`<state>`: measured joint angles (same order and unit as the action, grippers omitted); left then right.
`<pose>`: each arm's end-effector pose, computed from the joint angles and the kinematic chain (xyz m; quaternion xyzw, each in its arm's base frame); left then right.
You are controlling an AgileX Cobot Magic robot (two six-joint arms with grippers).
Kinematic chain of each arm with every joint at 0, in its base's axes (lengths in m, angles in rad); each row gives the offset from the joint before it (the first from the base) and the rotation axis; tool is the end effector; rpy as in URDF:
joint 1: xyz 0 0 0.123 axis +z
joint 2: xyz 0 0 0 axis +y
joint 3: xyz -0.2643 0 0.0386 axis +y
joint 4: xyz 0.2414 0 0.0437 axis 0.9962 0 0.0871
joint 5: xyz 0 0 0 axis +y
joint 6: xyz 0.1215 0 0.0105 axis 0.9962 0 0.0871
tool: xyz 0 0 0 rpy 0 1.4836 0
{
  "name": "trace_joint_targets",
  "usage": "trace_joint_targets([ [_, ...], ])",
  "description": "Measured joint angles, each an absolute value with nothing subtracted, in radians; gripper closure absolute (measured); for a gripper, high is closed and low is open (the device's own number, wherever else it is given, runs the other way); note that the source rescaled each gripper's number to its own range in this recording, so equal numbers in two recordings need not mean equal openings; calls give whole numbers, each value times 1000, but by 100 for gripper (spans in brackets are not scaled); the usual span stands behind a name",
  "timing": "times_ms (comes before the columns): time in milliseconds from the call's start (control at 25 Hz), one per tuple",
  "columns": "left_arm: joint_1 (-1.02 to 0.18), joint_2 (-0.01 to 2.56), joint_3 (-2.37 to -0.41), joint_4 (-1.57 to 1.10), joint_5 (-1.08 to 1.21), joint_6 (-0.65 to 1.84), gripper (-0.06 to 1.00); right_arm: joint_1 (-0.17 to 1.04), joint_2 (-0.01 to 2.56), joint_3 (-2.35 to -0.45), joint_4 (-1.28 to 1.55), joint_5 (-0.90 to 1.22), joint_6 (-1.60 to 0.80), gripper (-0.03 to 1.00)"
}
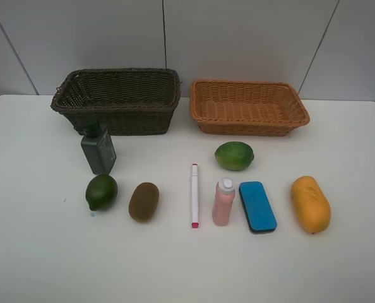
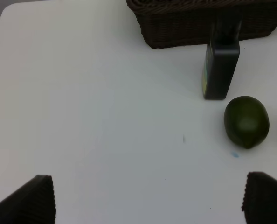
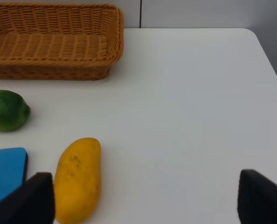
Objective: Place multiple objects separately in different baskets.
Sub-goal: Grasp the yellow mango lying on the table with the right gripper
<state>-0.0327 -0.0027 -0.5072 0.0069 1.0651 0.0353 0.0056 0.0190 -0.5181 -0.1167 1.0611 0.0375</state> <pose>0.0337 -0.0004 0.2617 0.0288 0.8513 0.0041 0.5239 0.0356 -0.0122 0.2653 0.0158 0.8520 -0.0471 0.5212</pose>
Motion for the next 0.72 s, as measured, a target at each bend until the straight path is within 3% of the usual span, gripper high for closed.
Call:
trace_joint_targets([
  [720,-33,-3,-507,7,1065,35,-6,6,19,-518,-117,1061,37,-1],
])
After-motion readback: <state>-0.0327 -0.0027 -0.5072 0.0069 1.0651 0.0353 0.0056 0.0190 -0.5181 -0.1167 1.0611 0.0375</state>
